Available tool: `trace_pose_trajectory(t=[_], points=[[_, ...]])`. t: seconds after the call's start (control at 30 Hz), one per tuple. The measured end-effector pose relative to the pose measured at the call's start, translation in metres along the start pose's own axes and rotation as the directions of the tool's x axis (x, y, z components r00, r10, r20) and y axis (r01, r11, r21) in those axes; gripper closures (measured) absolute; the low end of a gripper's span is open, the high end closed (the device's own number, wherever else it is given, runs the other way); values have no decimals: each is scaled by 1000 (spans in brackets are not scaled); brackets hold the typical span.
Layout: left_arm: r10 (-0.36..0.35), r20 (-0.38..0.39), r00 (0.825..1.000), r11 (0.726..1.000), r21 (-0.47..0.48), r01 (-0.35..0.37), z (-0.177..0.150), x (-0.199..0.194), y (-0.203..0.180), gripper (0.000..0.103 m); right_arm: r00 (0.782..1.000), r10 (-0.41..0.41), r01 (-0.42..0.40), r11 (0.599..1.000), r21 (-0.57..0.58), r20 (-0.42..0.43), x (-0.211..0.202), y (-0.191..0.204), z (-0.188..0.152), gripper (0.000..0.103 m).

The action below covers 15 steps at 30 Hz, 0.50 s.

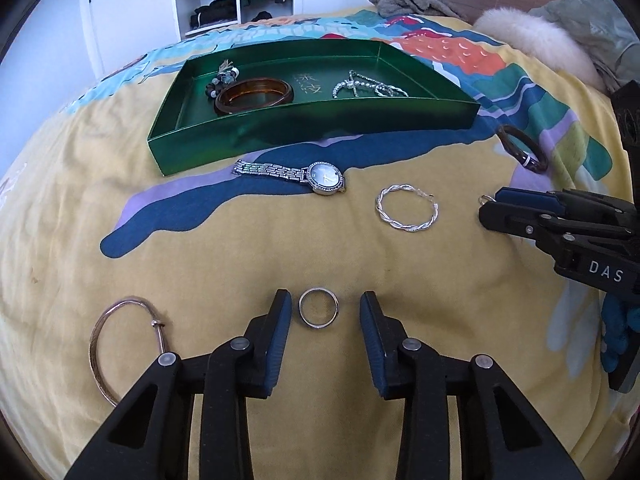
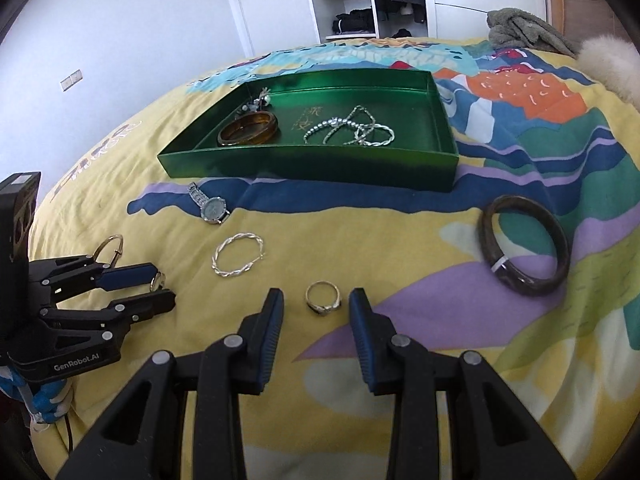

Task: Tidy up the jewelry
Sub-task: 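Grasp the plain silver ring with the left tool while the right tool grasps the stone-set silver ring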

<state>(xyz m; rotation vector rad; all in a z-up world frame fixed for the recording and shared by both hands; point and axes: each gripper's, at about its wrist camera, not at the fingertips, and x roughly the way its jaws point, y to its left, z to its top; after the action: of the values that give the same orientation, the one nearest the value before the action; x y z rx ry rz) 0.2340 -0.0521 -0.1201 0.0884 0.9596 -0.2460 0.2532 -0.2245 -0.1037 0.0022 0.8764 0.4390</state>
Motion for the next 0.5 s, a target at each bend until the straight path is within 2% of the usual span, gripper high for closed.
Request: trace_pose_trajectory(t=[0.2, 0.27, 0.37, 0.5], points=[[6, 10, 1000, 1000, 30, -7, -2, 2, -5, 78, 1000, -11, 11, 1000, -4, -17, 11, -2, 1, 71], [4, 10, 1000, 1000, 31, -5, -2, 2, -6, 83, 1000, -21, 21, 1000, -10, -18, 12, -1, 0, 76], [3, 12, 1000, 1000, 26, -3, -2, 3, -6, 83, 999, -40, 40, 999, -8, -21, 12, -1, -1, 85], [-2, 11, 1000, 1000, 14, 2, -2, 2, -4, 83, 998, -52, 51, 999, -5, -21, 10, 0, -2, 85]])
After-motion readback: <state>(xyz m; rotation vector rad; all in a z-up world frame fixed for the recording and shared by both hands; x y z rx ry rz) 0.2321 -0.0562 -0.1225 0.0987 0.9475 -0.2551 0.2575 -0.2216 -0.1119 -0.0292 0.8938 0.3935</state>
